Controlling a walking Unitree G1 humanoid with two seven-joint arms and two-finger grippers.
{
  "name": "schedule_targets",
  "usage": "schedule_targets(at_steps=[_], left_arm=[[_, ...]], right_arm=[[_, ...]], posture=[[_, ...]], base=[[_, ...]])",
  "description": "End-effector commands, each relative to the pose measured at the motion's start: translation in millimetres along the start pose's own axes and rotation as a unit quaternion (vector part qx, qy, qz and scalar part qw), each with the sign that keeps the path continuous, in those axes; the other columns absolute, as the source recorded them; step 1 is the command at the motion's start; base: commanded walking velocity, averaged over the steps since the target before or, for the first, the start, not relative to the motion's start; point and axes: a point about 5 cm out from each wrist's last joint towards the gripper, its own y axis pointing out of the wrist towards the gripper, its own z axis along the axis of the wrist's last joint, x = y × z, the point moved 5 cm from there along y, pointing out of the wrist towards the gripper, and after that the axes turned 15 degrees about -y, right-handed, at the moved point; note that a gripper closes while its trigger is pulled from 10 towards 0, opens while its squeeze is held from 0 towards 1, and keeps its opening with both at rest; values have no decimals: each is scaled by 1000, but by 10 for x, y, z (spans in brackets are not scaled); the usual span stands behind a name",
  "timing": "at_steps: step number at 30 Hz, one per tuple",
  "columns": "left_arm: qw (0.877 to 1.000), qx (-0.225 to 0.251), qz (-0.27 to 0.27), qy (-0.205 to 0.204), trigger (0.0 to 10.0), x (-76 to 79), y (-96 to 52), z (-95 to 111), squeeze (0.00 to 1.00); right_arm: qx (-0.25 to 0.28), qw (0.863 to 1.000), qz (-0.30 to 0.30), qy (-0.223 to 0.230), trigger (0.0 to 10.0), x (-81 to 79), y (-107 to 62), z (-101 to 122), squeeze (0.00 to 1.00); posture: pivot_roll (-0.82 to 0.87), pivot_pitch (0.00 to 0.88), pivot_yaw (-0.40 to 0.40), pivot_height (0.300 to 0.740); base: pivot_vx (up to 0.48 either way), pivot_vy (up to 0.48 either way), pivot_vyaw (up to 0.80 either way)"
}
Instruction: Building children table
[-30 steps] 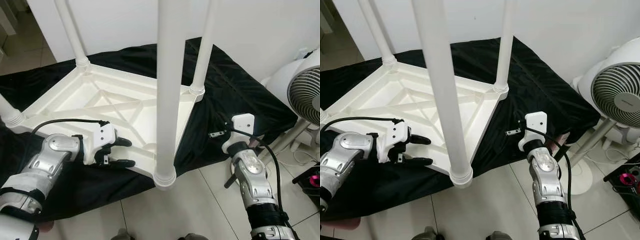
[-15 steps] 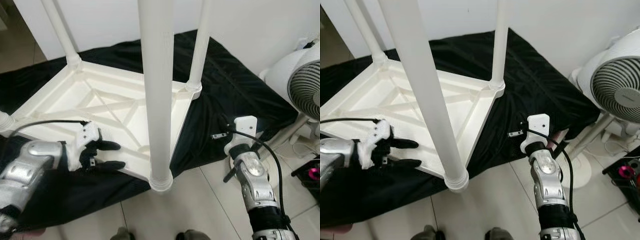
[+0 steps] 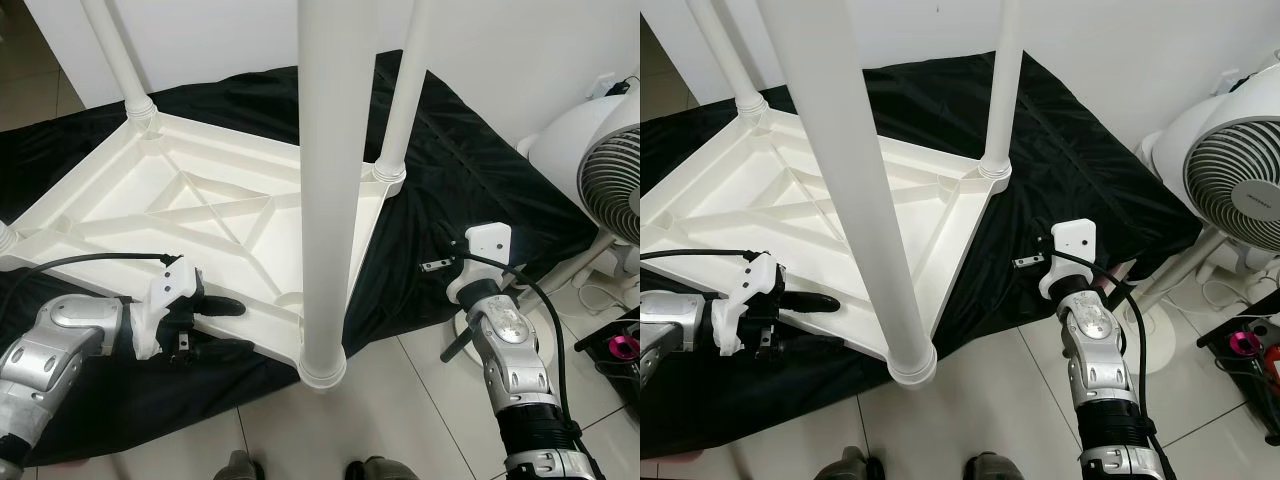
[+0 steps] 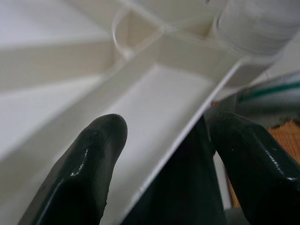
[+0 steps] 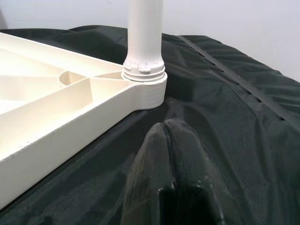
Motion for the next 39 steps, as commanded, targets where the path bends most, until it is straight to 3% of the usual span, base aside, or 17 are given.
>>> schedule_targets(at_steps=[1,8,10,12,13,14,17,18,19,27,32,36,39], left_arm=[[999,-30,-15,1,10000,32,25,-134,0],[996,-50,68,25,10000,-226,57,-259,0],[993,-39,109,28,10000,-368,79,-226,0],[993,-39,109,28,10000,-368,79,-226,0],[990,-18,139,13,10000,-465,68,-155,0],[989,-12,148,9,7059,-494,57,-132,0],[989,-12,148,9,7059,-494,57,-132,0],[988,-4,154,2,4902,-513,45,-116,0],[987,11,163,-4,0,-538,29,-77,0],[983,47,176,-2,0,-586,8,26,0],[979,82,188,1,0,-603,75,127,0],[971,131,201,-3,0,-593,273,285,0],[969,139,205,-2,0,-594,308,322,0]], right_arm=[[-7,1000,5,1,10000,-10,8,-30,0],[-6,1000,5,2,10000,-16,35,-29,0],[-6,1000,3,1,10000,2,56,-32,0],[-6,1000,3,1,10000,2,56,-32,0],[-5,1000,3,3,10000,-19,70,-23,0],[-5,1000,4,4,10000,-36,73,-16,0],[-5,1000,4,4,10000,-36,73,-16,0],[-5,1000,5,5,10000,-56,73,-16,0],[-5,1000,6,6,10000,-64,70,-20,0],[-7,1000,3,5,10000,-57,70,-35,0],[-7,1000,1,7,10000,-67,76,-34,0],[-10,1000,-5,14,10000,-82,85,-43,0],[-13,1000,-7,16,10000,-76,84,-54,0]], posture=[[-73,101,32,740],[-72,85,36,740],[-70,83,35,740],[-70,83,35,740],[-68,83,34,740],[-68,83,34,740],[-68,83,34,740],[-66,83,33,740],[-66,83,34,740],[-64,84,37,740],[-59,88,42,740],[-63,89,42,740],[-65,89,42,740]], base=[[0,0,0],[0,0,0],[0,0,0],[0,0,0],[0,0,0],[0,0,0],[0,0,0],[0,0,0],[0,0,0],[0,0,0],[0,0,0],[0,0,0],[0,0,0]])
